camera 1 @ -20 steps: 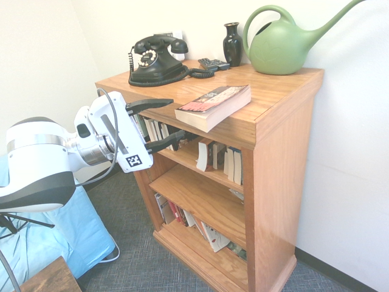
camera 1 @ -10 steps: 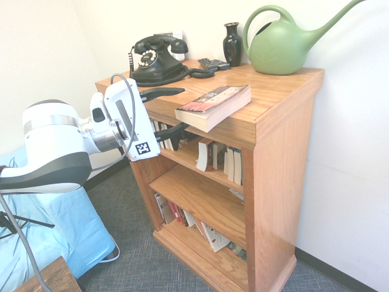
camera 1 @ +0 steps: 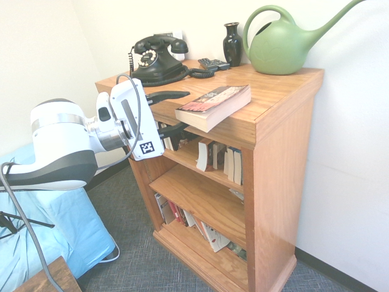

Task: Organize the shelf

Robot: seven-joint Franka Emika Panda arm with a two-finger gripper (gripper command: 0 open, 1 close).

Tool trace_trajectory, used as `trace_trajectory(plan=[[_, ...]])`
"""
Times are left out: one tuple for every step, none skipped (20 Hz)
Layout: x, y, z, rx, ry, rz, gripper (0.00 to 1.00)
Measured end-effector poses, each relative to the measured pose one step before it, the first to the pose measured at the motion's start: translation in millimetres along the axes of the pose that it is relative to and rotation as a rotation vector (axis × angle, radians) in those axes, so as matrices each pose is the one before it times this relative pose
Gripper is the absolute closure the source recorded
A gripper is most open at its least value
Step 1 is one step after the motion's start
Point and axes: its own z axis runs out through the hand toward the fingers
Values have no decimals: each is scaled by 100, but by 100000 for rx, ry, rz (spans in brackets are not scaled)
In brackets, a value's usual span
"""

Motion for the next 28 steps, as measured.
trace_trajectory(plan=[[-65,64,32,-143,-111,16,100],[-75,67,34,-122,-139,34,100],[-83,70,36,-121,-165,35,100],[-90,67,35,-107,-128,-35,100],[-85,23,18,-22,-62,-114,100],[-109,14,15,10,-18,-172,100],[-91,2,11,34,86,-150,100],[-78,15,12,1,36,5,100],[-42,2,9,6,-7,-62,100],[-46,-10,-3,47,46,-73,100],[-84,-55,-11,132,-2,-2,100],[-128,-71,-6,109,-155,-9,100],[-110,-53,3,-95,-154,19,100],[-69,-21,30,-405,-46,160,100],[-53,29,69,-1050,64,284,100],[-96,84,104,-2076,174,561,100],[-170,64,26,-2421,189,649,100],[-210,-8,-48,-1925,64,831,100],[-131,103,-136,-1566,189,1207,100],[-51,91,-237,-1171,181,1028,100],[5,195,-307,-816,16,1085,100],[104,199,-432,-1016,-120,1308,100],[201,238,-526,-1143,-441,2045,100],[245,181,-672,-830,-638,2450,100],[296,149,-758,-635,-557,2472,100],[290,72,-892,-470,-880,2697,100],[212,-52,-988,-445,-1432,2580,100],[139,-155,-1086,-341,-1499,2393,100]])
